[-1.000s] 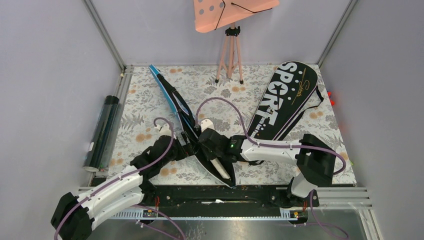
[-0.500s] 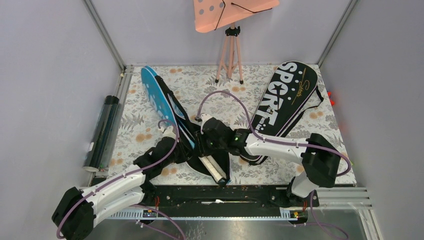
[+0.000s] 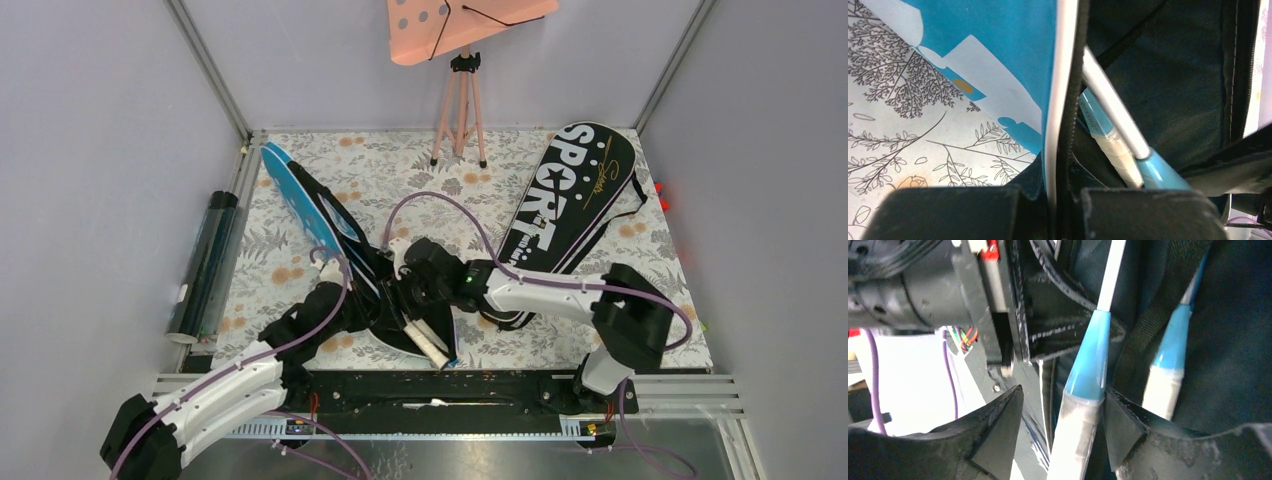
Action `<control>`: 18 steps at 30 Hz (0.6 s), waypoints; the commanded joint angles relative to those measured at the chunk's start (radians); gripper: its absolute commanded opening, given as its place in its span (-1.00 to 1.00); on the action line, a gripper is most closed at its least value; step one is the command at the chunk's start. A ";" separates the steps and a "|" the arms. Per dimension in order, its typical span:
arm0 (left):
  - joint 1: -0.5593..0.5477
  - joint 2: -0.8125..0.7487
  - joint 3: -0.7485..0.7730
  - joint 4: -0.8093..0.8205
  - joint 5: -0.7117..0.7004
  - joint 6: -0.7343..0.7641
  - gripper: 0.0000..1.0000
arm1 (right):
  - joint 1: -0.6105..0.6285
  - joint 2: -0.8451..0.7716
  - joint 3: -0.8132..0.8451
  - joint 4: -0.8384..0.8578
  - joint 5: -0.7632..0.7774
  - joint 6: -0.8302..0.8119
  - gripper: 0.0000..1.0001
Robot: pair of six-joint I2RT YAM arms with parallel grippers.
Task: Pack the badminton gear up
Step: Adjust the racket in the racket bag.
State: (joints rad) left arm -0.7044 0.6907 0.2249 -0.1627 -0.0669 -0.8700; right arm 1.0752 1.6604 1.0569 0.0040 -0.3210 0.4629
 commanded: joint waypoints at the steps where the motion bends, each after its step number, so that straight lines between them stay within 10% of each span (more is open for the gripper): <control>1: -0.003 -0.080 -0.054 -0.004 -0.031 -0.019 -1.00 | 0.026 -0.146 -0.014 -0.066 0.109 -0.125 0.33; 18: -0.003 -0.122 -0.089 0.013 -0.026 -0.018 -1.00 | 0.041 -0.018 0.114 0.118 0.241 -0.090 0.16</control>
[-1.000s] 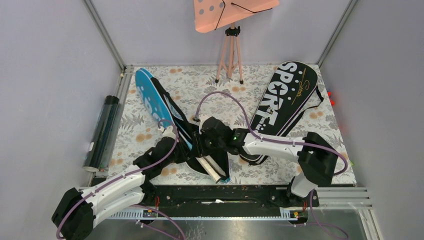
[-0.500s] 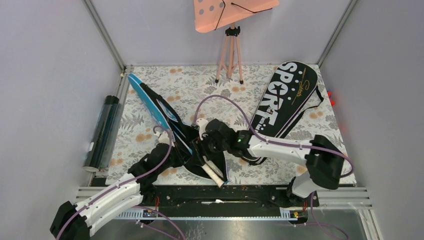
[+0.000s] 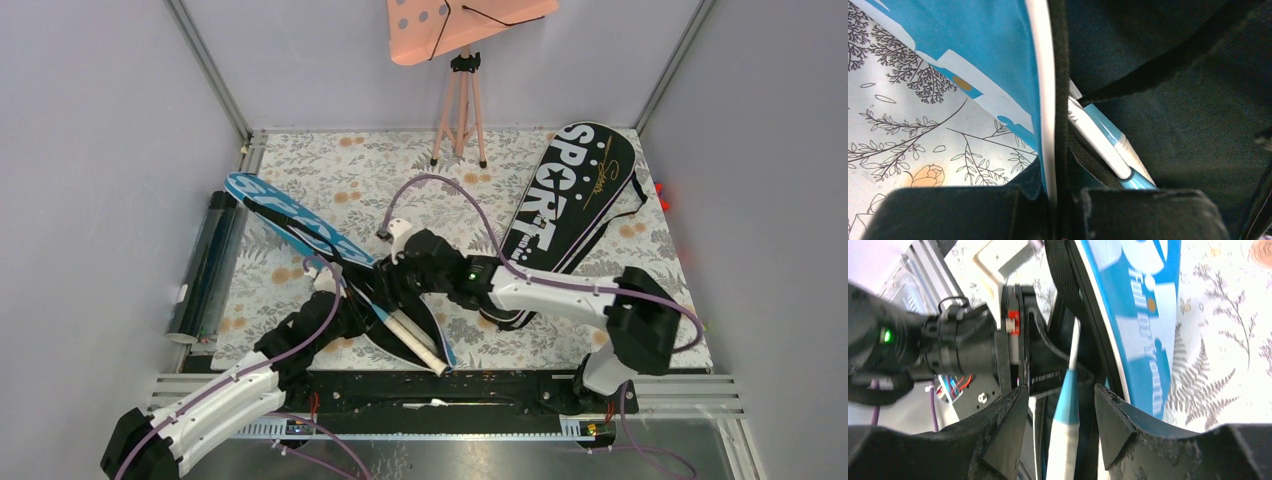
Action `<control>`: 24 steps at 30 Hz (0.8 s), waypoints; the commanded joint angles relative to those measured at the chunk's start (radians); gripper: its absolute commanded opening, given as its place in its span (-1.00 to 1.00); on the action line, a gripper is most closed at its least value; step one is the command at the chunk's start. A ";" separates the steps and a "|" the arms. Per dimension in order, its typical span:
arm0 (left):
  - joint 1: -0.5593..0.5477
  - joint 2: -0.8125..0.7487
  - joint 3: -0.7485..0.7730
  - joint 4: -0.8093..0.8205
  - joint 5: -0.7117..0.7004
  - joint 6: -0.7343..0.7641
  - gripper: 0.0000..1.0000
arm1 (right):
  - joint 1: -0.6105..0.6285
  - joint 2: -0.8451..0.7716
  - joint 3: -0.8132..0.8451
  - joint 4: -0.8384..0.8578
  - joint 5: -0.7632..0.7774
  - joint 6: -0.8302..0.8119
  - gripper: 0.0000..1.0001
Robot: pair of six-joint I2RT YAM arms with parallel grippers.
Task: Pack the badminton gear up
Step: Adjust the racket in the racket bag.
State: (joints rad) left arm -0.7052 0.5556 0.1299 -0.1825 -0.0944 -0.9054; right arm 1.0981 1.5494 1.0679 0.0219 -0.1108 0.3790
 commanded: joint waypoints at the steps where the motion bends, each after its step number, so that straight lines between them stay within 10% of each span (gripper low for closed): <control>1: -0.003 0.016 0.008 0.032 0.004 0.021 -1.00 | 0.026 0.121 0.127 0.112 0.047 -0.014 0.16; 13: -0.003 0.001 0.013 0.018 0.041 0.040 -1.00 | 0.059 0.297 0.216 0.288 0.227 -0.094 0.22; 21: -0.003 -0.062 0.016 -0.024 0.034 0.037 -1.00 | 0.059 0.417 0.208 0.505 0.062 -0.070 0.20; 24: -0.003 -0.083 0.023 -0.050 0.025 0.033 -1.00 | 0.059 0.431 0.206 0.548 0.026 -0.051 -0.58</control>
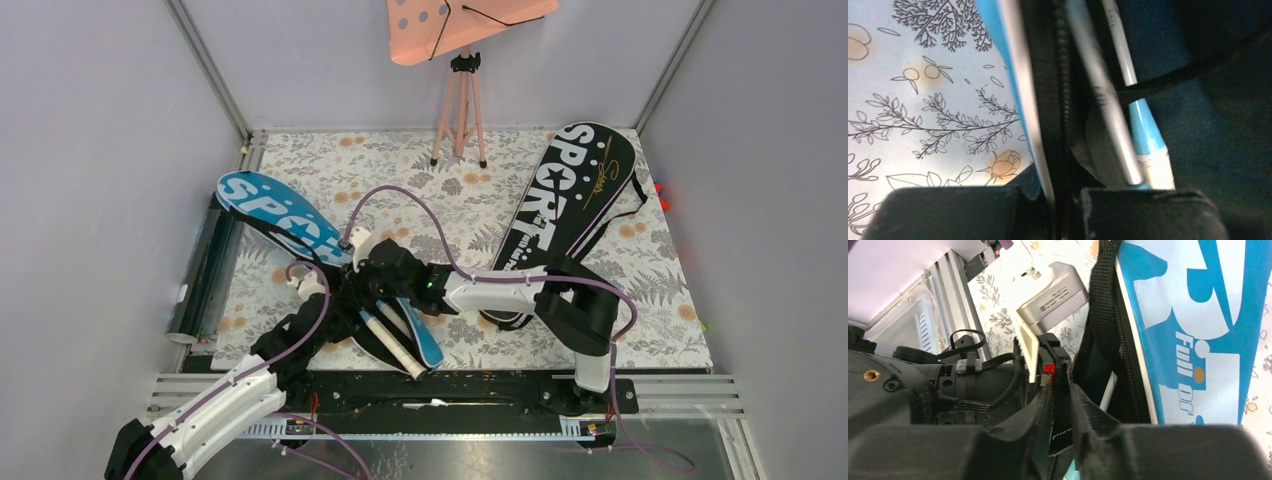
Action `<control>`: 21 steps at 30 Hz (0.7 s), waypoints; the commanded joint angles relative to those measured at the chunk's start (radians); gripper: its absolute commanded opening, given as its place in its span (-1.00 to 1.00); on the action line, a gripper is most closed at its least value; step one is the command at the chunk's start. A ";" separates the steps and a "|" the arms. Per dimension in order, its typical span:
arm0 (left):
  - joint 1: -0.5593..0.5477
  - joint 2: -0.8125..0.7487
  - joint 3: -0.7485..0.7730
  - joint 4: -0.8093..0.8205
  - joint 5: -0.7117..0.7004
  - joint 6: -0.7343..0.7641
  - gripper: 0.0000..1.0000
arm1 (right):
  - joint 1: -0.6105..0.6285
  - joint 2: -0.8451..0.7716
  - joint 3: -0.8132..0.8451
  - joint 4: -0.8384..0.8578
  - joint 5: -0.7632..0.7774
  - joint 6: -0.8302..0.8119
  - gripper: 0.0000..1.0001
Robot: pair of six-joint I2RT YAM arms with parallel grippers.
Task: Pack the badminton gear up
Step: Adjust the racket in the racket bag.
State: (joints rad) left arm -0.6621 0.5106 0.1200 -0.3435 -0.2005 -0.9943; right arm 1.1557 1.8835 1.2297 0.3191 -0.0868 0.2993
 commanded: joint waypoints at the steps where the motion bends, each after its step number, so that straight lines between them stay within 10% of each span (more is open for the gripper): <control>1: -0.046 -0.045 0.036 0.102 0.126 0.123 -1.00 | 0.001 0.085 0.037 0.256 -0.007 0.023 -0.81; 14: -0.045 -0.093 0.114 -0.018 0.104 0.175 -1.00 | -0.008 -0.206 -0.129 -0.056 0.023 -0.171 -1.00; 17: -0.046 -0.101 0.179 -0.099 0.079 0.216 -1.00 | -0.006 -0.212 -0.115 -0.180 -0.019 -0.260 -0.36; 21: -0.046 -0.036 0.223 -0.095 0.093 0.224 -1.00 | 0.008 -0.307 -0.175 -0.164 -0.036 -0.287 -0.17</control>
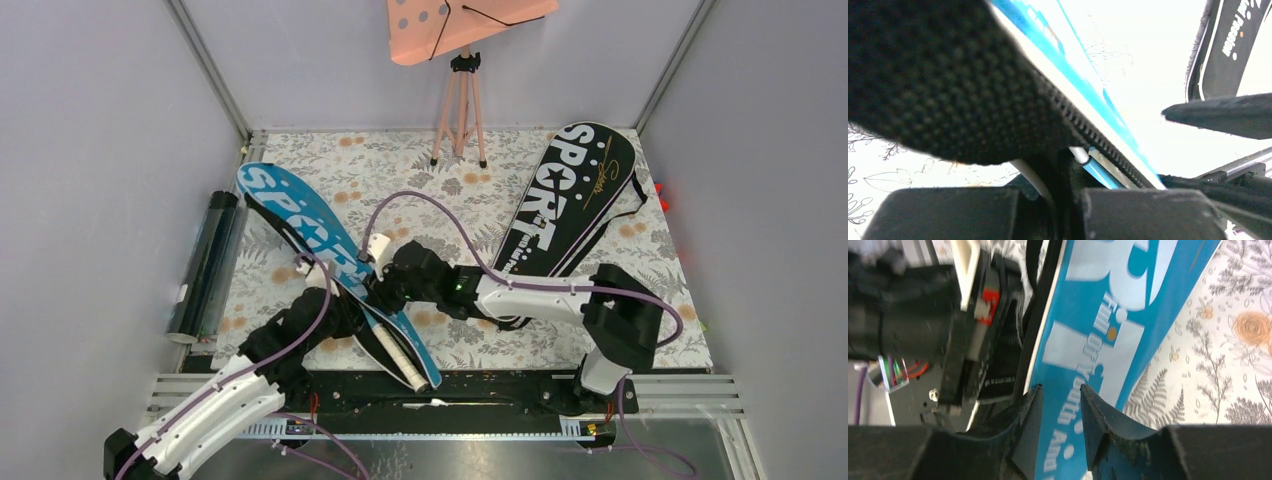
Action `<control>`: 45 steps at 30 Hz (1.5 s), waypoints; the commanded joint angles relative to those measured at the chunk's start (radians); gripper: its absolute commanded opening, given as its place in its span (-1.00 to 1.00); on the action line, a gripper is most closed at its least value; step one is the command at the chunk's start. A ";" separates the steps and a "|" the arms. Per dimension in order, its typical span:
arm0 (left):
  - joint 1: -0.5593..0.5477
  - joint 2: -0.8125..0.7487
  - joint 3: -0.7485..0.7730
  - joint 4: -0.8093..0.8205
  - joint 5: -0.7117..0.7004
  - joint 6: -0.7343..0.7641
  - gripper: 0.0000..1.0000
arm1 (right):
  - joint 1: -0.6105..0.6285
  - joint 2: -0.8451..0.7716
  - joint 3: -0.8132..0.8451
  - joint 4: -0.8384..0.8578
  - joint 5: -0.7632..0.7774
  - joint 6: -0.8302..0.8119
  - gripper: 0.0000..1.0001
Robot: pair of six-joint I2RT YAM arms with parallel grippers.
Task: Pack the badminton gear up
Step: Adjust the racket in the racket bag.
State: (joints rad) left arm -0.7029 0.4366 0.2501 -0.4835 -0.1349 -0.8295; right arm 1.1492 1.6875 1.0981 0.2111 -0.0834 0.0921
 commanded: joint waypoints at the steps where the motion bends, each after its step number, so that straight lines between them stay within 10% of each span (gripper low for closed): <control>1: -0.006 0.066 0.109 0.048 0.045 0.065 -1.00 | 0.016 -0.143 -0.065 -0.038 -0.056 -0.063 -0.16; 10: -0.034 0.266 0.264 0.146 0.110 0.190 -1.00 | 0.018 -0.457 -0.324 0.116 0.172 0.100 -0.04; 13: -0.057 0.353 0.318 0.167 0.130 0.226 -1.00 | 0.018 -0.494 -0.295 0.003 0.189 0.166 -0.28; 26: -0.089 0.396 0.239 0.268 0.182 0.171 -1.00 | -0.074 -0.253 -0.163 -0.242 0.309 0.388 -0.21; 31: -0.089 0.358 0.184 0.306 0.204 0.145 -1.00 | -0.098 -0.163 -0.163 -0.145 0.318 0.490 0.17; 45: -0.089 0.339 0.107 0.356 0.210 0.121 -1.00 | -0.100 0.015 -0.128 0.204 0.442 0.585 0.31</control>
State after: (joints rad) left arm -0.7868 0.7914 0.3725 -0.1818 0.0402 -0.6922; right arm 1.0554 1.6562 0.9180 0.2737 0.2531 0.6273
